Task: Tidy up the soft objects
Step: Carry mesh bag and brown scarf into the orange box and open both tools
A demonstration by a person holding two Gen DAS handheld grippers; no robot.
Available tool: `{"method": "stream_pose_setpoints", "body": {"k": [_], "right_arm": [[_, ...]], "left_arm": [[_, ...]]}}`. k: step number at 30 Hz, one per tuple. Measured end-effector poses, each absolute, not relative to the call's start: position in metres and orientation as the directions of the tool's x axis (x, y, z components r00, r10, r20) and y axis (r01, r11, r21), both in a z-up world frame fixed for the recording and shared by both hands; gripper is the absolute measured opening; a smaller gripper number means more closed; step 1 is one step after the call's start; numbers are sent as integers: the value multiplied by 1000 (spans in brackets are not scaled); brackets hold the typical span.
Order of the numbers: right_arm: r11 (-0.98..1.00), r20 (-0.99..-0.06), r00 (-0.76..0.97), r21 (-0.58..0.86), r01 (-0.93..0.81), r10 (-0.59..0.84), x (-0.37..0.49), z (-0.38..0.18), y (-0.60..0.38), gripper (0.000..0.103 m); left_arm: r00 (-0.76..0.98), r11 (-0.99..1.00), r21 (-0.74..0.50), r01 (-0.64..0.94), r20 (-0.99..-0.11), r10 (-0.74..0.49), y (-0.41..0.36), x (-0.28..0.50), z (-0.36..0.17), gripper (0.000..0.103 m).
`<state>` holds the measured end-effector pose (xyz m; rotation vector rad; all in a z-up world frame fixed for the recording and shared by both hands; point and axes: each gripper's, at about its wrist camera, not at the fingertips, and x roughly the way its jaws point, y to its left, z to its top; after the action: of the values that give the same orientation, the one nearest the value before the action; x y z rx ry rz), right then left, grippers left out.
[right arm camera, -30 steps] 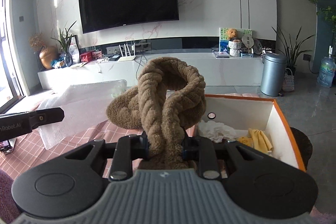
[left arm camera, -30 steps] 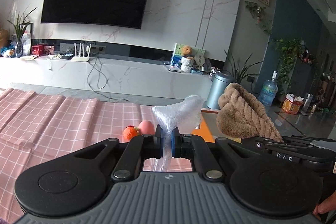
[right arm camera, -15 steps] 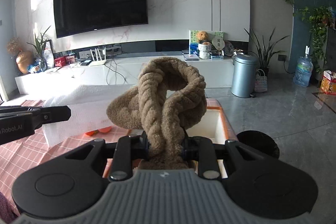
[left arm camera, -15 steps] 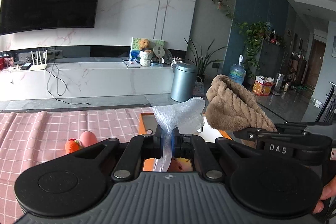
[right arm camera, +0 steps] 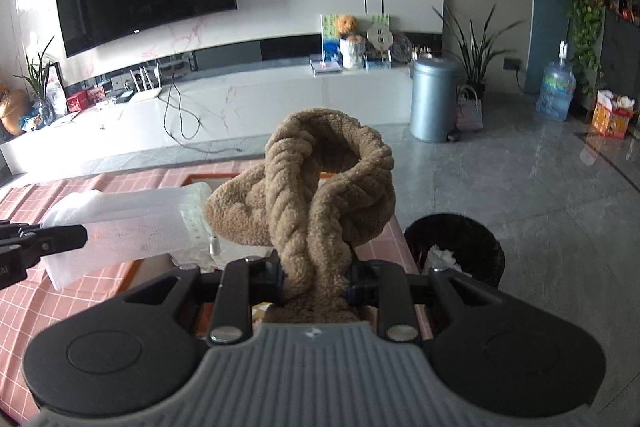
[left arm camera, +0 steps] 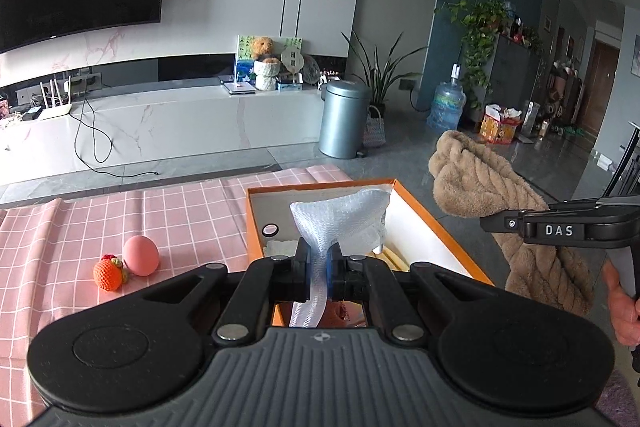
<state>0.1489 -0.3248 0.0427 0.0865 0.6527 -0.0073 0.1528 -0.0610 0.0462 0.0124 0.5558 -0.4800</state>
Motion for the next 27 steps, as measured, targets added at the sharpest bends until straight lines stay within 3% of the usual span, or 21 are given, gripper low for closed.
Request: {"method": "stream_pose_setpoints", "body": {"k": [9, 18, 23, 25, 27], "right_arm": [[989, -700, 705, 147, -16, 115, 172, 1, -294, 25], [995, -792, 604, 100, -13, 87, 194, -34, -280, 27], [998, -776, 628, 64, -19, 62, 185, -32, -276, 39], [998, -737, 673, 55, -24, 57, 172, -25, -275, 57], [999, -691, 722, 45, -14, 41, 158, -17, -275, 65]], "left_arm": [[713, 884, -78, 461, -560, -422, -76, 165, 30, 7], [679, 874, -60, 482, -605, -416, -78, 165, 14, 7], [661, 859, -31, 512, -625, -416, -78, 159, 17, 8], [648, 849, -12, 528, -640, -412, -78, 154, 20, 8], [638, 845, 7, 535, -659, -399, -78, 147, 23, 8]]}}
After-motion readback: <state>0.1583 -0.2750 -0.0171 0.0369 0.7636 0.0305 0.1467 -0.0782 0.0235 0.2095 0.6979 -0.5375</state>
